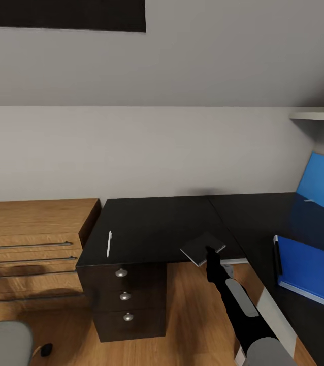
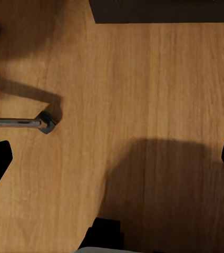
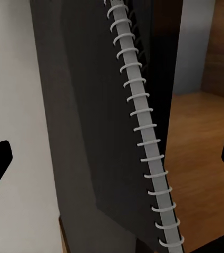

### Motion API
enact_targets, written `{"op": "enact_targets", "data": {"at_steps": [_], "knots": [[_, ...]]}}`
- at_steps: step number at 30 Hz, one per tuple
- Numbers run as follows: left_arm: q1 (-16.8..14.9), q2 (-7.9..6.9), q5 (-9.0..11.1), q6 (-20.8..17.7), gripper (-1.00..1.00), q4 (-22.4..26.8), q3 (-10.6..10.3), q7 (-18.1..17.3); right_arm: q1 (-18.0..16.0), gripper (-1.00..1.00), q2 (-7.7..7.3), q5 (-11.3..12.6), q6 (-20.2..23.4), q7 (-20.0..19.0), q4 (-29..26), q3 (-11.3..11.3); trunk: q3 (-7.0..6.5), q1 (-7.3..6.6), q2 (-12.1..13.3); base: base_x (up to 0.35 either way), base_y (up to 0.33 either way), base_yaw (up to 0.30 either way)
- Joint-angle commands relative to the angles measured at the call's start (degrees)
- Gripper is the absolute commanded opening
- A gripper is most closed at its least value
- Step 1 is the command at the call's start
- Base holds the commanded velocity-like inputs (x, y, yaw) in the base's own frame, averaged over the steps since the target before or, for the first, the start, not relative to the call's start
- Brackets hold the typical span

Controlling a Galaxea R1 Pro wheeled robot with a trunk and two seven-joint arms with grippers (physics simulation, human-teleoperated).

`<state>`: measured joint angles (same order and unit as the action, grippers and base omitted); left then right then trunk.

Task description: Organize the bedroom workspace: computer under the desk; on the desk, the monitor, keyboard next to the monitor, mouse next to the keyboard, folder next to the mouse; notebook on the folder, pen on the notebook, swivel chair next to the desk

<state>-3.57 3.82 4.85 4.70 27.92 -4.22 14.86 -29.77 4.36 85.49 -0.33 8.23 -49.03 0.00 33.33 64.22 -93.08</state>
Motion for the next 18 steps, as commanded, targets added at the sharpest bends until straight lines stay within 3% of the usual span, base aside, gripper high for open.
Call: {"op": "enact_targets", "data": {"at_steps": [1, 18], "knots": [[-0.04, -0.05, 0.51, 0.22, 1.00, -0.02, -0.44, 0.43, -0.02, 1.00, -0.01, 0.38, -0.03, 0.29, -0.10, 0.00, 0.06, -0.01, -0.03, 0.002, 0.001, 0.000], [-0.04, -0.09, 0.51, 0.22, 1.00, 0.04, -0.44, 0.43, 0.07, 1.00, 0.01, 0.37, 0.03, 0.68, -0.01, 0.00, 0.06, -0.01, -0.03, 0.000, 0.000, 0.000]]}}
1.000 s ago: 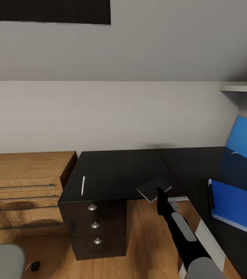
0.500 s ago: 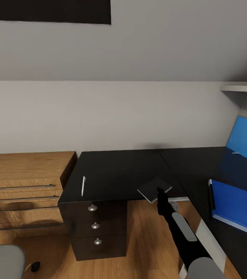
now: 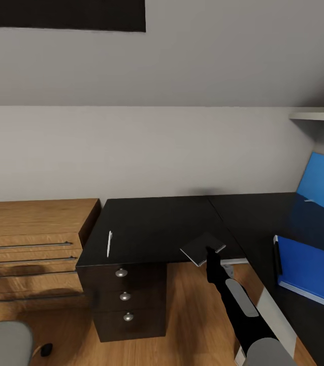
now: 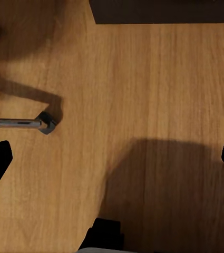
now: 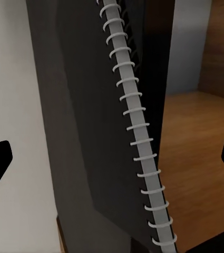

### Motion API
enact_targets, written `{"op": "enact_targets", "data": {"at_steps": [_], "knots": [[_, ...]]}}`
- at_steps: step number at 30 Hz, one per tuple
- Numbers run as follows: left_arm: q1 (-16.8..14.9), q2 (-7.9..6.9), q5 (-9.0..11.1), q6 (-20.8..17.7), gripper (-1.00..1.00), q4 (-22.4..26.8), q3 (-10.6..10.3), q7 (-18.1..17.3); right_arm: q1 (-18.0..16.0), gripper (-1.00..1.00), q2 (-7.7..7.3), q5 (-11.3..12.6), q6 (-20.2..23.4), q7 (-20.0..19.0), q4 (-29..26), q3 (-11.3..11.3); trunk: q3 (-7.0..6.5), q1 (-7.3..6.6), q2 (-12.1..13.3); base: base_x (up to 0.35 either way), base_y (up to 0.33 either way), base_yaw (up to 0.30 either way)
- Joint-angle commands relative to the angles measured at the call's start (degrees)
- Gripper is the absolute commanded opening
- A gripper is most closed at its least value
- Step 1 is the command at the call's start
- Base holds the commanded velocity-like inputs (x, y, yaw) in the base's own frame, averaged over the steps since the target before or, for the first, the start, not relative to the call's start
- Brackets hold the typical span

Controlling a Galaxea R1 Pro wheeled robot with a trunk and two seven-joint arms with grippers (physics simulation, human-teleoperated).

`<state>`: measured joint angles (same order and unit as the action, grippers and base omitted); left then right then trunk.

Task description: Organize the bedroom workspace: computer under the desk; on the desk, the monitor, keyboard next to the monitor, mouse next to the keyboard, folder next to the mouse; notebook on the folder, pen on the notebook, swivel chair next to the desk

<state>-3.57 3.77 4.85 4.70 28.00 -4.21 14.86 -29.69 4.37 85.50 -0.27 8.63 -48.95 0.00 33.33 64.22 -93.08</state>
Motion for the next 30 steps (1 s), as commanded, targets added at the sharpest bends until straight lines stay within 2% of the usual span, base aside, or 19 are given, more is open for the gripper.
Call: {"op": "enact_targets", "data": {"at_steps": [1, 12, 17, 30], "knots": [[-0.04, -0.06, 0.51, 0.22, 1.00, 0.00, -0.44, 0.43, -0.02, 1.00, 0.01, 0.37, -0.02, 0.31, -0.08, 0.00, 0.06, 0.00, -0.03, 0.000, 0.000, 0.000], [-0.04, -0.02, 0.60, 0.19, 1.00, 1.38, -0.39, 0.56, 0.06, 1.00, 0.18, 0.37, 0.01, 0.42, 0.30, 0.07, 0.06, 0.00, -0.03, 0.000, 0.000, 0.000], [-0.04, 0.00, 0.71, 0.15, 1.00, 2.71, -0.26, 0.60, 0.07, 1.00, 0.20, 0.37, 0.02, 0.40, 0.45, 0.08, 0.96, 1.09, -2.03, 0.000, 0.000, 0.000], [-0.04, -0.08, 0.78, 0.12, 1.00, 3.37, -0.15, 0.64, 0.08, 1.00, 0.50, 0.37, 0.02, 0.39, 0.77, 0.40, 0.96, 1.09, -2.03, 0.000, 0.000, 0.000]]}}
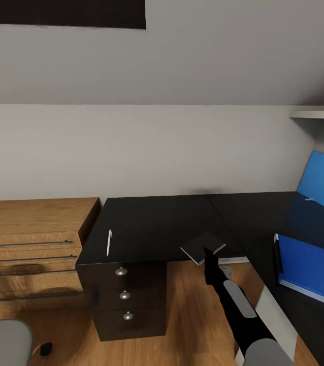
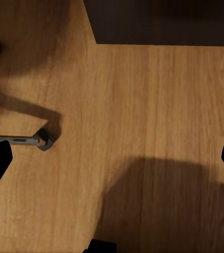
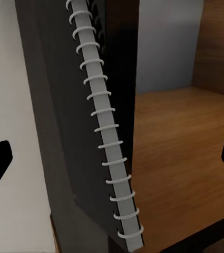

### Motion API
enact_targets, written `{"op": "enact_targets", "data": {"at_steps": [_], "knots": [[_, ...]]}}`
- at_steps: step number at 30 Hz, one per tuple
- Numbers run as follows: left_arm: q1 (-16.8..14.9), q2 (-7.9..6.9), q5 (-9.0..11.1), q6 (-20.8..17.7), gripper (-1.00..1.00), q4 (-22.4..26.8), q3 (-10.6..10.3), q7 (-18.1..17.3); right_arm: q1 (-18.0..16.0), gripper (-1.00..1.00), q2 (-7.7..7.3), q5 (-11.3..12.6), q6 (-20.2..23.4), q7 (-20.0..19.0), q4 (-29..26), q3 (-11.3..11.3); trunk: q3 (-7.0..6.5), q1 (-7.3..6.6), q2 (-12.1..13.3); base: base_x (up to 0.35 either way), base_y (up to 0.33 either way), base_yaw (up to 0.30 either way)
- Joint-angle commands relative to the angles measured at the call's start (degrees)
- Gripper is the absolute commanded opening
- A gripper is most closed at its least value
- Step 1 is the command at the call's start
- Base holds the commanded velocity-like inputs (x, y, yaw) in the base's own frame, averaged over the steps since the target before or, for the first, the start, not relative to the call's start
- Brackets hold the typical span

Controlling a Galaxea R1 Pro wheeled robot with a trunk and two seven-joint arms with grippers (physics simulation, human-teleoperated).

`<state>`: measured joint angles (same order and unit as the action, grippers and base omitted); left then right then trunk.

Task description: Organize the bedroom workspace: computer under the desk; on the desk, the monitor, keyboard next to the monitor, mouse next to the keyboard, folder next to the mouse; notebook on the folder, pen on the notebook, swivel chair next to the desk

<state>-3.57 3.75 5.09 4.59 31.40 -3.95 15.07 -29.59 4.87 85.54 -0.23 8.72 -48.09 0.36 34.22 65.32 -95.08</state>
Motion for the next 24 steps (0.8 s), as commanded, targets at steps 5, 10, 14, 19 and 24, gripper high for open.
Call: {"op": "enact_targets", "data": {"at_steps": [5, 10, 14, 19, 24], "knots": [[-0.04, -0.05, 0.54, 0.24, 1.00, -0.02, -0.38, 0.43, -0.01, 1.00, 0.06, 0.33, -0.02, 0.30, -0.02, 0.12, 0.06, -0.01, -0.03, 0.000, 0.000, 0.000], [-0.04, -0.05, 0.54, 0.24, 1.00, -0.02, -0.38, 0.43, -0.03, 1.00, 0.22, 0.32, -0.01, 0.26, 0.00, 0.15, 0.06, -0.01, -0.03, 0.000, 0.000, 0.000], [-0.04, -0.05, 0.54, 0.23, 1.00, -0.02, -0.37, 0.41, 0.00, 1.00, 0.28, 0.27, 0.03, 0.25, 0.01, 0.16, 0.06, -0.01, -0.03, 0.000, 0.000, 0.000], [-0.04, -0.05, 0.54, 0.23, 1.00, -0.02, -0.38, 0.40, 0.00, 1.00, 0.38, 0.27, 0.05, 0.30, 0.01, 0.19, 0.06, -0.01, -0.03, 0.000, 0.000, 0.000], [-0.04, -0.04, 0.54, 0.21, 1.00, -0.02, -0.41, 0.40, 0.02, 1.00, 0.98, 0.25, 0.05, 0.27, 0.01, 0.24, 0.06, -0.01, -0.03, 0.000, 0.000, 0.000]]}}
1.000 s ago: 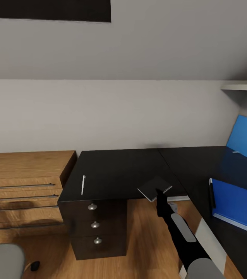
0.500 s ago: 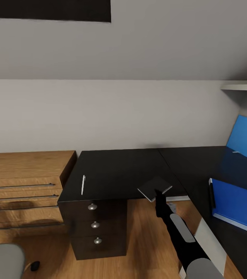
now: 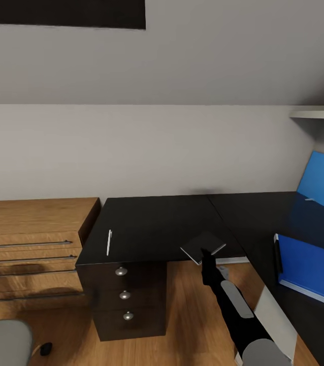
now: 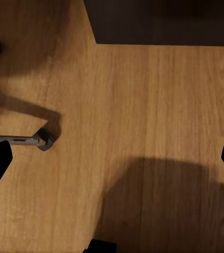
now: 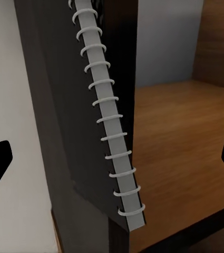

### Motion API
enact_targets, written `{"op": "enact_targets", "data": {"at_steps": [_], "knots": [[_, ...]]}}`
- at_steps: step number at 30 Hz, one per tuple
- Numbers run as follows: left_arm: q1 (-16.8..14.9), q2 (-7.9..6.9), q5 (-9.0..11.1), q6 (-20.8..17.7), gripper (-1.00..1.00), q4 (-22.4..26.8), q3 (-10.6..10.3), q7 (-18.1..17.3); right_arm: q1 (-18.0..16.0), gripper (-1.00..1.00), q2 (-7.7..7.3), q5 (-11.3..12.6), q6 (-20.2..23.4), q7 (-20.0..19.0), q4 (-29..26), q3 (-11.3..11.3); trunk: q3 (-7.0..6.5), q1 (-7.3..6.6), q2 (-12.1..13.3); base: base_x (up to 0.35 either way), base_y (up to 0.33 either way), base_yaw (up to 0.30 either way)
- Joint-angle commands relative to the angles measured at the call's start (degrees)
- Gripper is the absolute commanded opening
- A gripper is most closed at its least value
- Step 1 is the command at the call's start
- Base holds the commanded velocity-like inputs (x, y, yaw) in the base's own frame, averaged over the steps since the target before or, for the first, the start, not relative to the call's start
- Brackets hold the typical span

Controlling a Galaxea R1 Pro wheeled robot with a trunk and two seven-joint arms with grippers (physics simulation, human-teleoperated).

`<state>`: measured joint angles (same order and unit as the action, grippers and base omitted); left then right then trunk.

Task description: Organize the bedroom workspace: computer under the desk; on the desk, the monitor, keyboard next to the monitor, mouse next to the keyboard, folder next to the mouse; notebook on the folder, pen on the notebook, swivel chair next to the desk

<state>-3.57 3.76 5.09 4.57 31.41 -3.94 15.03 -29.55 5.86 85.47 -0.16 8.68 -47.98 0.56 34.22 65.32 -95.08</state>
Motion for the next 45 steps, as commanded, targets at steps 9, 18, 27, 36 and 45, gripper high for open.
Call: {"op": "enact_targets", "data": {"at_steps": [9, 18, 27, 36, 45], "knots": [[-0.04, -0.07, 0.54, 0.22, 1.00, -0.03, -0.40, 0.43, 0.00, 1.00, 0.19, 0.31, -0.01, 0.28, -0.10, 0.05, 0.06, -0.01, -0.03, 0.000, 0.000, 0.000], [-0.04, -0.07, 0.54, 0.23, 1.00, -0.03, -0.41, 0.43, -0.02, -1.00, 0.20, 0.31, -0.01, 0.28, -0.10, 0.05, 0.06, -0.01, -0.03, 0.000, 0.000, 0.000], [-0.04, -0.07, 0.54, 0.23, 1.00, -0.03, -0.38, 0.43, -0.02, -1.00, 0.20, 0.30, -0.01, 0.23, -0.10, 0.05, 0.06, -0.01, -0.03, 0.000, 0.000, 0.000], [-0.04, -0.12, 0.54, 0.25, 1.00, -0.06, -0.37, 0.43, 0.00, -1.00, 0.20, 0.29, -0.01, 0.10, -0.10, 0.00, 0.06, -0.01, -0.03, 0.000, 0.000, 0.000], [-0.04, -0.15, 0.54, 0.27, 1.00, -0.11, -0.37, 0.43, -0.03, -1.00, 0.13, 0.25, -0.01, 0.04, -0.10, -0.04, -1.20, -1.54, 2.78, 0.000, 0.000, 0.000]]}}
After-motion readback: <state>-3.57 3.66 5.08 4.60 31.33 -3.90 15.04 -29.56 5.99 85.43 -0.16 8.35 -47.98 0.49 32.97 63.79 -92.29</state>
